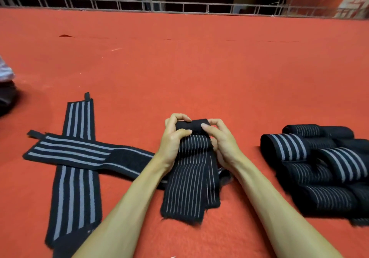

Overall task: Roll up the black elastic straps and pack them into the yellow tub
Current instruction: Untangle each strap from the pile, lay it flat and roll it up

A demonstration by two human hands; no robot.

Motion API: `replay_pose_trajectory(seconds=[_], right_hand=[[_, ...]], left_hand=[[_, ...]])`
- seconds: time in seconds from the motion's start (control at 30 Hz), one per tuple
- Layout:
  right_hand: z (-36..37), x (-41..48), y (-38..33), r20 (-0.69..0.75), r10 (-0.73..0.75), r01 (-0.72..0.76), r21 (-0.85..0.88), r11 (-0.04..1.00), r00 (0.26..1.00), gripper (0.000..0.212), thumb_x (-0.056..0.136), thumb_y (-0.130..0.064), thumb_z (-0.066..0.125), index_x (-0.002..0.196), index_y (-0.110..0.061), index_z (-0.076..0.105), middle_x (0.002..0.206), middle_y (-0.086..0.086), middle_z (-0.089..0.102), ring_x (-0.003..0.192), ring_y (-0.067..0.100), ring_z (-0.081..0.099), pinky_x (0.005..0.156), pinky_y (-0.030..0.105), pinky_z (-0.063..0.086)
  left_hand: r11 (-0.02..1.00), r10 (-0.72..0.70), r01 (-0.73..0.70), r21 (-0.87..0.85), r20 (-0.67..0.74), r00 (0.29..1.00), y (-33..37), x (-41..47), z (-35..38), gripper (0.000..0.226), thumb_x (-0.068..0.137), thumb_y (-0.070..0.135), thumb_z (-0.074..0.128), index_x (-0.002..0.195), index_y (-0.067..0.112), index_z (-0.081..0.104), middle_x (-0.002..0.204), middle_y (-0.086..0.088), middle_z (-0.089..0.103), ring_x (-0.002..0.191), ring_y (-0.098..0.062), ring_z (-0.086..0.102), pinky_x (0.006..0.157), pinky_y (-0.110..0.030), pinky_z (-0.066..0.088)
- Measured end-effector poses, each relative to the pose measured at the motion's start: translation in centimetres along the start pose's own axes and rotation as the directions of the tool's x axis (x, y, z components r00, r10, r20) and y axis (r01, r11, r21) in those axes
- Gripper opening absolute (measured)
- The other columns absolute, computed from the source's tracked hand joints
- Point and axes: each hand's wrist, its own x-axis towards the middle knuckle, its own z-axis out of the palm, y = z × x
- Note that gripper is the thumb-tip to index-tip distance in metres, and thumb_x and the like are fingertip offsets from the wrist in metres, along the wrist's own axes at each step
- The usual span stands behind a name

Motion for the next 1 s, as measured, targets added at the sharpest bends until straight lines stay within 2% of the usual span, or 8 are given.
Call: replay_pose_trajectory(seconds=[0.17,0.27,0.43,0.5,0.6,0.7,0.83,1.0], right_hand=[[-0.9,0.7,1.7,0.072,-0.092,0.092,0.011,0.996,0.993,0.031,0.093,0.005,0.047,0.121,-0.008,0.049,0.090,0.007,0.066,0.072,0.010,0.065,0.063,0.020,0.051],[-1.0,0.5,1.4,0.058,-0.171,0.173,-0.026,0.985,0.984,0.034,0.090,0.012,0.047,0.119,-0.004,0.052,0.093,0.009,0.062,0.069,0.004,0.064,0.062,0.016,0.049],[-0.7,0.0,1.1,0.050,-0.257,0.260,-0.090,0.961,0.965,0.034,0.085,0.017,0.050,0.111,-0.005,0.054,0.100,0.009,0.060,0.082,0.005,0.062,0.071,0.018,0.050],[-0.6,-0.1,0.9,0.066,-0.252,0.257,-0.075,0.964,0.965,0.033,0.085,0.016,0.052,0.109,-0.005,0.054,0.097,0.008,0.059,0.077,0.003,0.064,0.067,0.017,0.051],[-0.7,-0.3,0.7,0.119,-0.230,0.240,-0.084,0.967,0.966,0.034,0.085,0.012,0.057,0.113,-0.009,0.057,0.101,0.008,0.061,0.073,0.006,0.066,0.060,0.018,0.051],[-0.5,-0.2,1.0,0.107,-0.208,0.219,-0.102,0.970,0.972,0.037,0.090,-0.002,0.060,0.125,-0.012,0.054,0.106,0.011,0.061,0.079,0.009,0.067,0.064,0.021,0.053],[-0.5,0.1,1.4,0.016,-0.168,0.169,-0.137,0.976,0.986,0.033,0.080,-0.031,0.074,0.102,-0.017,0.053,0.087,0.001,0.061,0.065,0.010,0.057,0.058,0.025,0.047],[-0.5,-0.5,1.3,0.141,-0.059,0.102,-0.319,0.942,0.988,0.013,0.086,-0.020,0.069,0.082,-0.008,0.065,0.065,-0.004,0.063,0.045,0.001,0.054,0.041,0.013,0.039]], left_hand=[[1.000,-0.012,0.011,-0.024,-0.015,1.000,-1.9,0.3,-0.2,0.048,0.055,0.030,0.065,0.100,0.045,0.058,0.125,-0.024,0.051,0.109,-0.036,0.055,0.096,-0.051,0.045],[0.999,-0.008,0.008,-0.037,0.015,1.000,-2.1,0.4,0.0,0.053,0.065,0.014,0.061,0.114,0.031,0.051,0.104,-0.009,0.061,0.091,-0.021,0.059,0.087,-0.042,0.049],[0.984,-0.044,0.060,-0.169,0.097,0.994,-1.9,0.5,-0.8,0.046,0.072,0.016,0.058,0.118,0.019,0.052,0.102,-0.003,0.062,0.088,-0.014,0.062,0.077,-0.028,0.053],[0.970,-0.084,0.112,-0.218,0.134,0.987,-1.6,0.4,-1.1,0.041,0.079,0.020,0.059,0.119,0.016,0.051,0.099,-0.003,0.063,0.085,-0.014,0.063,0.072,-0.027,0.053],[0.977,-0.135,0.146,-0.154,0.077,0.988,-1.4,0.4,-1.4,0.021,0.096,0.022,0.052,0.115,0.014,0.052,0.102,-0.007,0.062,0.089,-0.018,0.061,0.079,-0.033,0.050],[0.985,-0.141,0.136,-0.110,-0.037,0.989,-1.4,0.4,-1.4,0.022,0.098,0.023,0.049,0.116,0.010,0.055,0.101,-0.007,0.063,0.091,-0.020,0.061,0.082,-0.035,0.049],[0.984,-0.134,0.114,-0.136,-0.149,0.980,-1.1,0.7,-1.5,0.023,0.099,0.021,0.048,0.117,0.008,0.053,0.098,-0.007,0.064,0.080,-0.014,0.063,0.067,-0.027,0.053],[0.995,-0.093,0.085,-0.057,-0.165,0.982,-0.9,0.8,-1.9,0.022,0.098,0.017,0.048,0.118,0.010,0.053,0.095,-0.005,0.062,0.073,-0.011,0.061,0.060,-0.023,0.051]])
